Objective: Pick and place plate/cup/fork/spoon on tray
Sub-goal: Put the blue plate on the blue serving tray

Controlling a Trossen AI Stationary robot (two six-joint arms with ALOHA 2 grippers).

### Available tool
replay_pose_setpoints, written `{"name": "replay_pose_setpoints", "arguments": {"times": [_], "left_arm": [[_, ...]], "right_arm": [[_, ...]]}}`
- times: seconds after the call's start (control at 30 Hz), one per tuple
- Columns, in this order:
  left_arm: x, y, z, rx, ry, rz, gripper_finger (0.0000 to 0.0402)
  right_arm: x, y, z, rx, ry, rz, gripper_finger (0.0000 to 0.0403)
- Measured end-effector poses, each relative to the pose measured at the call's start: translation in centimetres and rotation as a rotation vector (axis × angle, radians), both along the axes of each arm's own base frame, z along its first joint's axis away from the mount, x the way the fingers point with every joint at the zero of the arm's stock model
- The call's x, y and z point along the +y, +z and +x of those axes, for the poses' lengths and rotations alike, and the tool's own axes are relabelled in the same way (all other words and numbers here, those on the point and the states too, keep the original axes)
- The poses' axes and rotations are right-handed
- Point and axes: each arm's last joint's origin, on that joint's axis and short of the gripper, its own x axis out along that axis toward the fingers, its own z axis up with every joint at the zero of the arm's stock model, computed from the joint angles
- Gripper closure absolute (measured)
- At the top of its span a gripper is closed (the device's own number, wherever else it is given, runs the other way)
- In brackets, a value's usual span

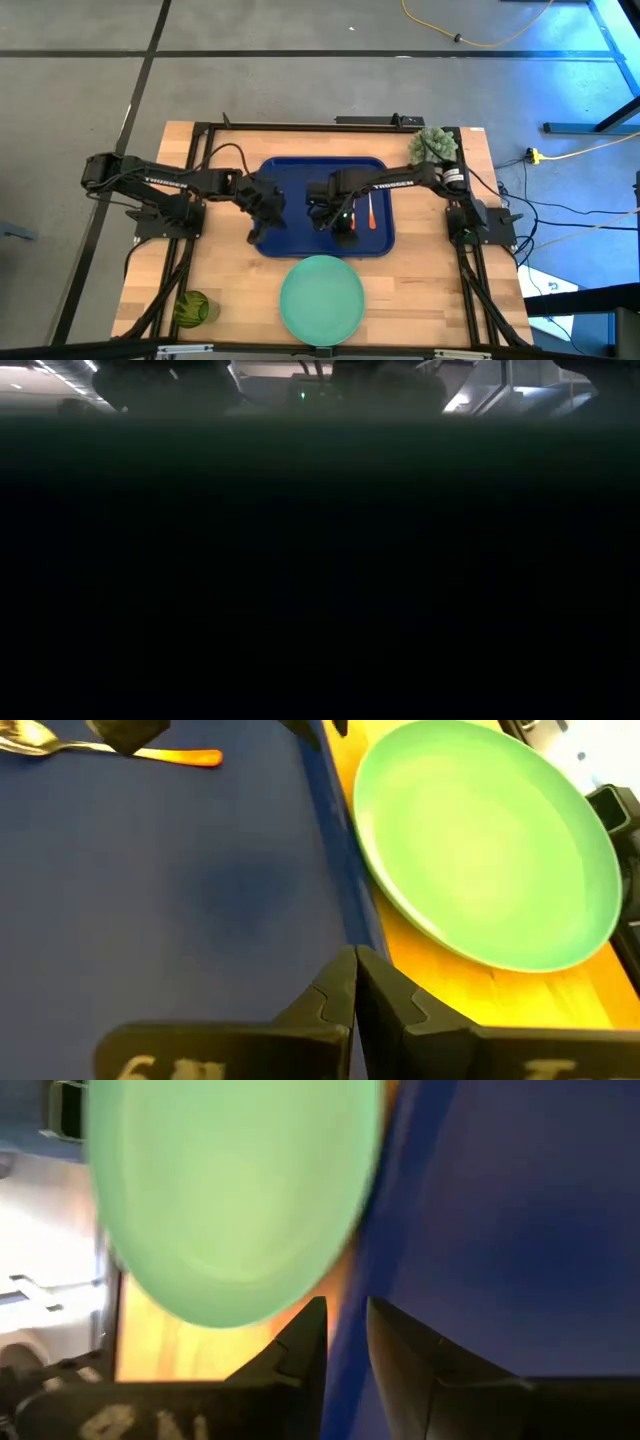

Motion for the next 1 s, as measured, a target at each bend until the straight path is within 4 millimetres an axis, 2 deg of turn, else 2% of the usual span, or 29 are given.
{"name": "replay_pose_setpoints", "arguments": {"times": [0.2, 0.33, 0.5, 0.67, 0.87, 1.0], "left_arm": [[-1.0, 0.0, 0.0, 0.016, 0.000, -0.026, 0.0401], [-1.4, 0.0, 0.0, 0.062, 0.118, -0.107, 0.0391], [-1.7, -0.6, 0.3, 0.154, 0.261, -0.261, 0.0354], [-3.3, -1.9, 0.8, 0.301, 0.287, -0.433, 0.0323], [-5.4, -2.8, 1.0, 0.437, 0.427, -0.577, 0.0321], [-6.6, -3.0, 1.0, 0.449, 0.510, -0.605, 0.0319]], "right_arm": [[0.6, 1.6, 0.1, 0.023, -0.001, 0.030, 0.0325], [1.2, 3.2, 0.2, -0.002, 0.053, 0.001, 0.0325], [1.7, 5.6, 0.3, -0.050, 0.111, -0.101, 0.0325], [2.1, 9.2, 0.6, -0.135, 0.131, -0.186, 0.0325], [2.9, 14.3, 0.2, -0.252, 0.127, -0.196, 0.0325], [3.5, 17.1, -0.3, -0.359, 0.114, -0.190, 0.0325]]}}
